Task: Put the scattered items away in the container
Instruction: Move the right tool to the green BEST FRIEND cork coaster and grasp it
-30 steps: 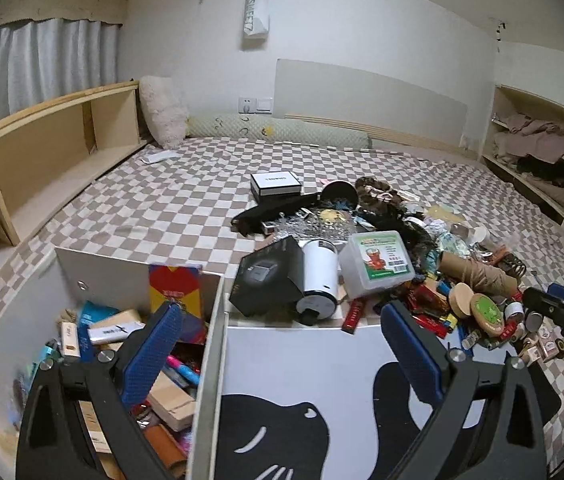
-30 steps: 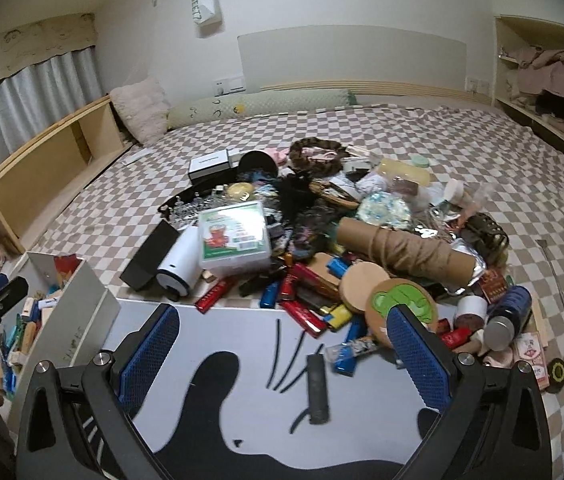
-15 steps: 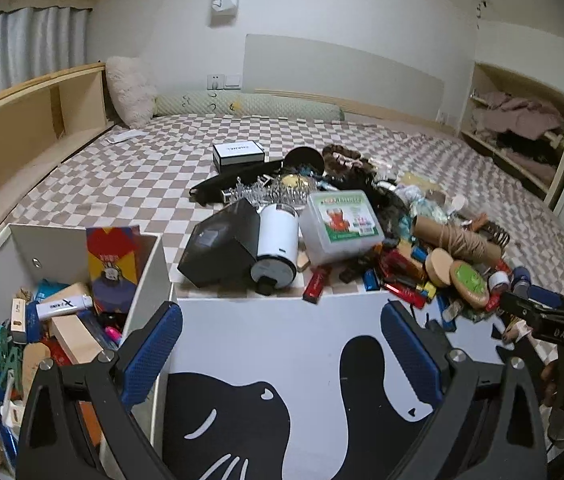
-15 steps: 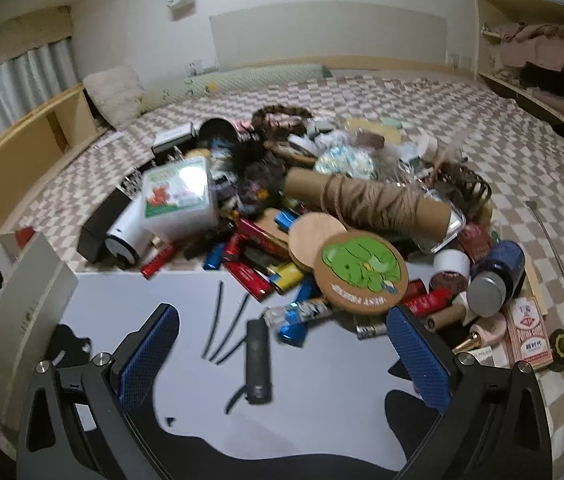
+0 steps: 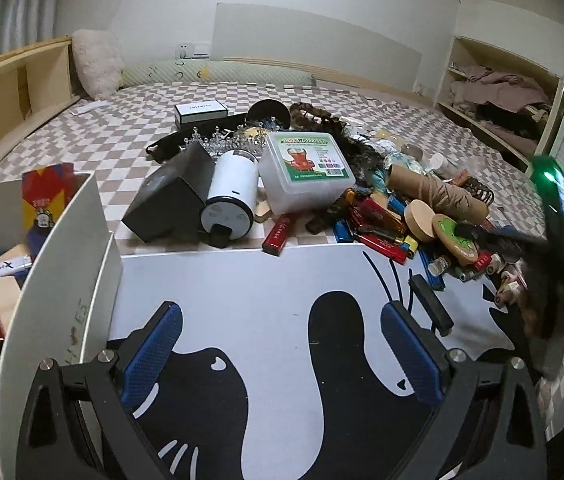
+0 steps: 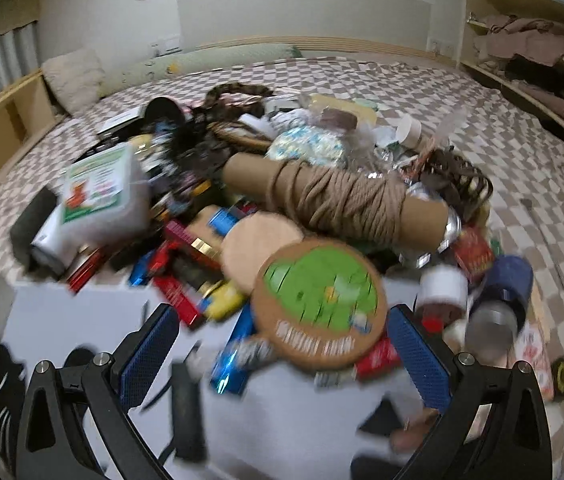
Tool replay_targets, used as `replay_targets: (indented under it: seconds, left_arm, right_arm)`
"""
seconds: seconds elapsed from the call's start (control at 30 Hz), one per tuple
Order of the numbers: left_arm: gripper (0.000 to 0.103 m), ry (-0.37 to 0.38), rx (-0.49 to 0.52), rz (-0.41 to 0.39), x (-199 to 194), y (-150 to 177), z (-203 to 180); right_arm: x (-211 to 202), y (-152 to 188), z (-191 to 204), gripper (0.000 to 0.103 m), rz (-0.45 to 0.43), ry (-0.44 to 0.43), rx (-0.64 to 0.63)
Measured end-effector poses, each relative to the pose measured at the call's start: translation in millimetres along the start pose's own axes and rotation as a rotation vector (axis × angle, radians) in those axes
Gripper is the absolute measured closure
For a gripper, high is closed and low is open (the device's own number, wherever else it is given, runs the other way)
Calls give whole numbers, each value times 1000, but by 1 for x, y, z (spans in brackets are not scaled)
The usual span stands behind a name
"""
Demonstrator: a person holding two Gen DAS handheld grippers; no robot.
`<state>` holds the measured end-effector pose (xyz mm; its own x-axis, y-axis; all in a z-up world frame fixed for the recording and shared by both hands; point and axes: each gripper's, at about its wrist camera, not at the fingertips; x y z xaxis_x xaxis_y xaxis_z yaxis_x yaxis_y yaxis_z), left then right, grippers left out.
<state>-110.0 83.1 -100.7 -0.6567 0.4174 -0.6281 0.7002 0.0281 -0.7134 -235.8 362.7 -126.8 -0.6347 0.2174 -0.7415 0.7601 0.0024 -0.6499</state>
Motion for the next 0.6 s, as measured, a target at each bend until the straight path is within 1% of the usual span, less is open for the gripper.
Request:
replay_targets:
  seconds: [0.1,0.27,0.37,0.57,0.6]
  left_arm:
    - [3,-5,15,5,4,2,3]
    - [3,-11,6,11,9,3,12]
    - [3,-13,-9,16,13,2,18]
    - [3,-1,-27,20,16,1,21]
    - [3,0,-26,21,16,1,21]
  right_arm:
    - [21,-20,4,0,11,36,9]
    - [57,-47,4,0,87,41,94]
    - [66,-55,10,0,79,105,80]
    - [77,-59,28,0,11,265,-22]
    - [79,-57,34,0,1,305,-53]
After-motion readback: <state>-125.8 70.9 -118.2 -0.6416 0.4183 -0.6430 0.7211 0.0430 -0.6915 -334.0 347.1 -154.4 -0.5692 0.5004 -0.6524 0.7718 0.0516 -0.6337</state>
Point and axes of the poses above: each gripper's, at about its wrist camera, not at the fingertips, and x roughly the way its jaws point, z to its left, y to its underside, and after that the axes turned 15 degrees about y, right-handed
